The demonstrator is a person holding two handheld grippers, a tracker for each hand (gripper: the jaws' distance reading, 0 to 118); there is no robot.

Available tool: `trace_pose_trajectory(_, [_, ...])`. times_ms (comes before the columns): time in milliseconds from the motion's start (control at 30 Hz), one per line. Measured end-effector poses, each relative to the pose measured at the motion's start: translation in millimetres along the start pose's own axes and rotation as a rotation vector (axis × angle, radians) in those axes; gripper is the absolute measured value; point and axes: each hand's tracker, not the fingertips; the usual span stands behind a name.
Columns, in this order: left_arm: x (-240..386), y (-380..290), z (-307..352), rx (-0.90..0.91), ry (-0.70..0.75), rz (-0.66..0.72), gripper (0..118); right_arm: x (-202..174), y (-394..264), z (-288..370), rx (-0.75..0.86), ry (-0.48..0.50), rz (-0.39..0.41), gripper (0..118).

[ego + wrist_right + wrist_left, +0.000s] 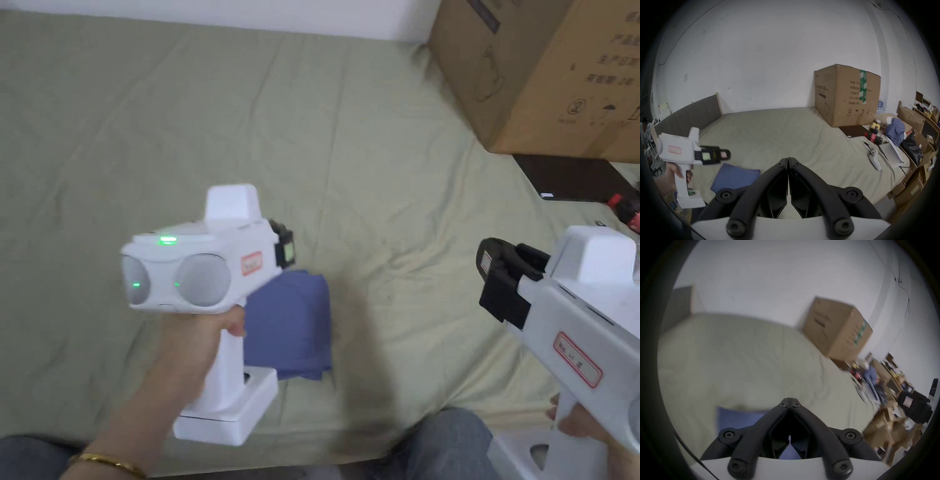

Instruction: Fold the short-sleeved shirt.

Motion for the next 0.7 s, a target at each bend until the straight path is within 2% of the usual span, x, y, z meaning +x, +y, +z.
trace_pose_trajectory(133, [-36, 11, 47, 0.177, 0.216, -0.100, 0, -43, 8, -25, 0.022, 0.060, 0.028, 0])
trace_pose_trajectory(233, [-58, 5, 69, 0.212, 0.310, -0.136, 0, -80, 2, -54, 0.021, 0.122, 0.022, 0])
trace_pose_trajectory(367, [-78, -8, 91, 0.199, 0.334, -0.095, 0, -131, -30, -102, -0.026, 0.166, 0.036, 0])
trace_pose_trajectory(467, [-86, -18, 99, 0.181, 0.340, -0.089, 0, -157, -66, -137, -0.166, 0.181, 0.009, 0])
trace_pose_trajectory(533, [-89, -21, 100, 0.167, 0.340, -0.084, 0, -170, -87, -154, -0.240, 0.179, 0.018, 0])
trace_pose_trajectory(633, [-94, -24, 99, 0.147, 0.335, -0.066, 0, -184, -117, -176, -0.331, 0.153, 0.075, 0])
trace_pose_trajectory(700, [-97, -24, 97, 0.136, 0.333, -0.049, 0, -187, -132, -184, -0.359, 0.136, 0.072, 0])
